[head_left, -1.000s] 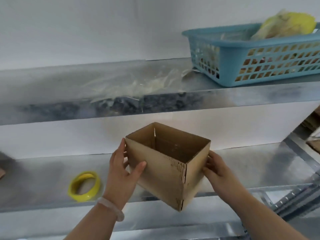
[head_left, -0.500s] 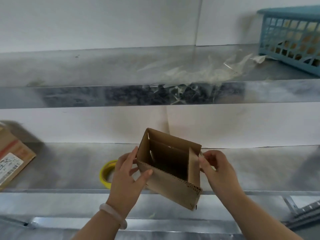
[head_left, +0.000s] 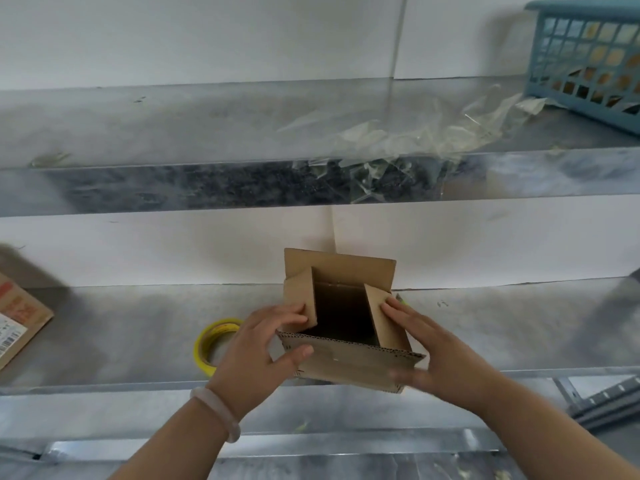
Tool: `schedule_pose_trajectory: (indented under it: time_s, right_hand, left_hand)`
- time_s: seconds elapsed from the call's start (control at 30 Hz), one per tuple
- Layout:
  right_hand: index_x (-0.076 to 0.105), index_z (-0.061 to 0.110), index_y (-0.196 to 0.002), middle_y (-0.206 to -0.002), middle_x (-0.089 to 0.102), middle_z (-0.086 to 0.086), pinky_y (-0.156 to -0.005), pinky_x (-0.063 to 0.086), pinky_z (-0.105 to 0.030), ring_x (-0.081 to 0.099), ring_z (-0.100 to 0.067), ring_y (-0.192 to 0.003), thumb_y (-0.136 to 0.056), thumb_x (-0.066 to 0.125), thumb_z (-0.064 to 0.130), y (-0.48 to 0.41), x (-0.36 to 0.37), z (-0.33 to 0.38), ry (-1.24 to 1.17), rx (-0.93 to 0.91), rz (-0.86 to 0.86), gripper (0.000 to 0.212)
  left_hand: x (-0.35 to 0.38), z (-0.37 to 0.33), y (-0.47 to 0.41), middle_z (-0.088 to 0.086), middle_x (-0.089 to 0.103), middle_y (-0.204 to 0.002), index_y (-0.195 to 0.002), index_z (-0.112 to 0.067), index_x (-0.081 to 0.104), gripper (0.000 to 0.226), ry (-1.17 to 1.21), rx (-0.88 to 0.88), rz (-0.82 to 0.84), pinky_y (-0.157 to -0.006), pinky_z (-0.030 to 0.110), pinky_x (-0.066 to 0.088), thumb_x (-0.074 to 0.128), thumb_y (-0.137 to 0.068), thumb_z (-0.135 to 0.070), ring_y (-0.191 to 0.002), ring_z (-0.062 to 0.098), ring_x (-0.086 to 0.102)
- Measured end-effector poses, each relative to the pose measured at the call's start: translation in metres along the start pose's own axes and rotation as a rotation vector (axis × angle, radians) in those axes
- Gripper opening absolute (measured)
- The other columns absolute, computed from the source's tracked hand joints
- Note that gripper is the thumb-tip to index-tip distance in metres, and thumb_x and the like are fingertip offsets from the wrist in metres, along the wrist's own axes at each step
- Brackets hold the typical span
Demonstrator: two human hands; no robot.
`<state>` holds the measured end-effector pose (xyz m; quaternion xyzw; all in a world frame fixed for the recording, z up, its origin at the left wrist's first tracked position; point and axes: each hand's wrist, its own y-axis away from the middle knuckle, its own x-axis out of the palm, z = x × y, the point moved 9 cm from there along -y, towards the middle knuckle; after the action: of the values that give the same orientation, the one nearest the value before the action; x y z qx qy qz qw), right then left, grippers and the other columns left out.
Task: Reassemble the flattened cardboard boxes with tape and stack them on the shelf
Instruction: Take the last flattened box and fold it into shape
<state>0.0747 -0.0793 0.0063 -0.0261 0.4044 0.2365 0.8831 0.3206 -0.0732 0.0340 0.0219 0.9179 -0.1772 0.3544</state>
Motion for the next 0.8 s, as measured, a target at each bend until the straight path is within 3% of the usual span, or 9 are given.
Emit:
schedule_pose_trajectory:
  time_s: [0.1,0.23,0.37,0.43,0.5,0.6,0.67,0.73,0.8]
  right_hand:
    - [0.026,0.063,-0.14,-0.146,0.012,0.047,-0.119,0.024,-0.032,0.017,0.009,-0.141,-0.064,0.049,0.083,-0.012,-0.006,0.002,-0.052,0.041,-0.107,0.081]
    - [0.05,0.051,-0.131,-0.138,0.041,0.035,-0.112,0.034,-0.028,0.04,0.002,-0.131,-0.079,0.068,0.056,-0.021,-0.013,-0.001,-0.152,0.079,-0.213,0.055]
    - [0.061,0.049,-0.106,-0.108,0.064,0.022,-0.075,0.047,-0.01,0.06,-0.006,-0.105,-0.078,0.079,0.034,-0.027,-0.014,-0.009,-0.359,0.133,-0.316,0.037]
    - [0.052,0.047,-0.124,-0.119,0.054,0.025,-0.071,0.048,-0.01,0.056,-0.003,-0.11,-0.074,0.083,0.031,-0.031,-0.018,-0.012,-0.335,0.115,-0.37,0.062]
    - [0.015,0.051,-0.148,-0.137,0.035,0.03,-0.073,0.05,-0.013,0.049,0.001,-0.115,-0.069,0.086,0.034,-0.038,-0.018,-0.017,-0.309,0.108,-0.341,0.108]
    - [-0.02,0.059,-0.141,-0.147,0.017,0.033,-0.088,0.051,-0.025,0.05,-0.004,-0.116,-0.065,0.086,0.044,-0.05,-0.021,-0.017,-0.194,0.072,-0.249,0.132]
    - [-0.016,0.056,-0.145,-0.145,0.027,0.028,-0.096,0.048,-0.033,0.049,-0.006,-0.117,-0.065,0.084,0.05,-0.055,-0.024,-0.014,-0.116,0.055,-0.221,0.128]
    - [0.017,0.05,-0.149,-0.138,0.033,0.03,-0.106,0.041,-0.038,0.041,-0.005,-0.125,-0.068,0.075,0.058,-0.057,-0.025,-0.012,-0.011,0.038,-0.22,0.1]
    - [0.039,0.046,-0.143,-0.137,0.026,0.038,-0.115,0.031,-0.039,0.03,-0.003,-0.133,-0.079,0.068,0.056,-0.053,-0.02,-0.009,0.098,0.024,-0.215,0.071]
  left_hand:
    - [-0.001,0.009,-0.005,-0.03,0.06,-0.111,-0.097,-0.044,0.065,0.031,0.011,-0.059,-0.008,-0.096,0.016,0.039,0.057,-0.073,-0.062,-0.113,-0.001,0.051]
    - [0.0,0.017,-0.018,-0.024,0.059,-0.096,-0.081,-0.045,0.06,0.025,0.02,-0.151,0.031,-0.086,0.02,0.043,0.055,-0.071,-0.068,-0.099,-0.001,0.054]
    - [0.005,0.024,-0.027,-0.015,0.061,-0.093,-0.093,-0.044,0.056,0.021,0.034,-0.217,0.034,-0.079,0.034,0.053,0.072,-0.079,-0.043,-0.091,0.009,0.06]
    - [0.004,0.028,-0.027,-0.018,0.055,-0.104,-0.116,-0.048,0.045,0.054,0.077,-0.235,-0.022,-0.078,0.029,0.056,0.078,-0.075,-0.036,-0.095,0.008,0.058]
    - [0.006,0.032,-0.03,-0.029,0.037,-0.124,-0.14,-0.052,0.018,0.095,0.078,-0.224,-0.018,-0.076,0.019,0.054,0.082,-0.072,-0.033,-0.096,0.002,0.053]
    - [0.011,0.039,-0.041,-0.029,0.019,-0.134,-0.143,-0.052,-0.01,0.12,0.08,-0.237,0.076,-0.079,0.022,0.054,0.083,-0.071,-0.032,-0.094,0.005,0.052]
    - [0.011,0.042,-0.048,-0.023,0.031,-0.131,-0.149,-0.043,0.005,0.11,0.054,-0.232,0.122,-0.084,0.026,0.053,0.082,-0.071,-0.036,-0.095,0.006,0.052]
    - [0.01,0.041,-0.048,-0.022,0.038,-0.124,-0.141,-0.037,0.04,0.08,-0.034,-0.159,0.127,-0.092,0.03,0.05,0.075,-0.071,-0.052,-0.1,0.004,0.051]
    - [0.012,0.041,-0.042,-0.023,0.04,-0.127,-0.126,-0.039,0.058,0.059,-0.107,-0.078,0.113,-0.102,0.032,0.042,0.058,-0.074,-0.066,-0.113,0.007,0.046]
